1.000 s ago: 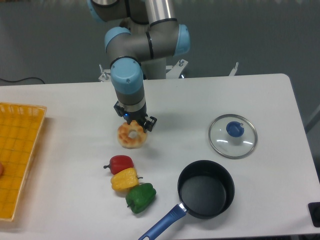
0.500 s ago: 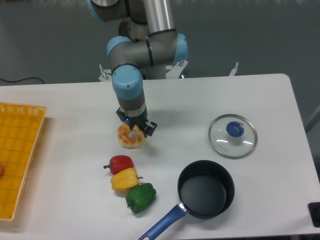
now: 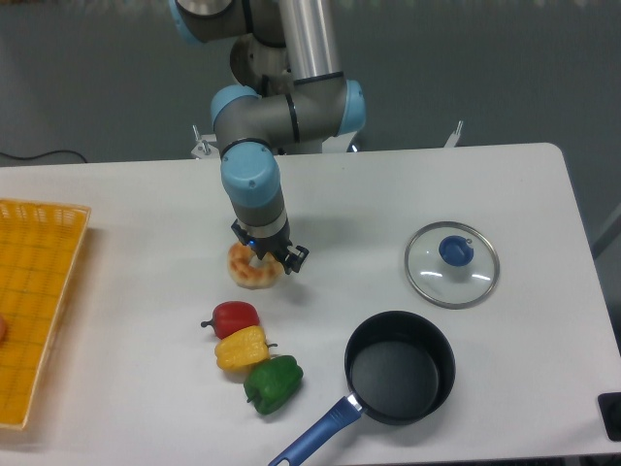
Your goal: Pick up the donuts
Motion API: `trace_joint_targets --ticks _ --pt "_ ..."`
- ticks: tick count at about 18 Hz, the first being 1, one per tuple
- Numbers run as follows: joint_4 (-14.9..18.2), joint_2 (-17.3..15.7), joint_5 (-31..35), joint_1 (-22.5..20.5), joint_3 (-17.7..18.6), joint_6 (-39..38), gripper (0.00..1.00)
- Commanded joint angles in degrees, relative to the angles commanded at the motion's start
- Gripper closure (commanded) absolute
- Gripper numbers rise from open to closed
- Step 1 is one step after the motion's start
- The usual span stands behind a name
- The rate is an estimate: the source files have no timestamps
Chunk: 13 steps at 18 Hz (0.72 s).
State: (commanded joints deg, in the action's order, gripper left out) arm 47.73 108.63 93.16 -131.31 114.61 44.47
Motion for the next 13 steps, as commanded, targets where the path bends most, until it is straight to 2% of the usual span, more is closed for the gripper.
trace_joint_targets --ticks 4,10,13 --pt "-1.0 0.7 0.9 0.0 0.1 -0.1 0.56" --pt "-1.1 0.5 1.1 0.1 0.4 -0.1 1.00" --pt "-1.1 0.1 1.1 0.4 0.6 -0.2 1.00"
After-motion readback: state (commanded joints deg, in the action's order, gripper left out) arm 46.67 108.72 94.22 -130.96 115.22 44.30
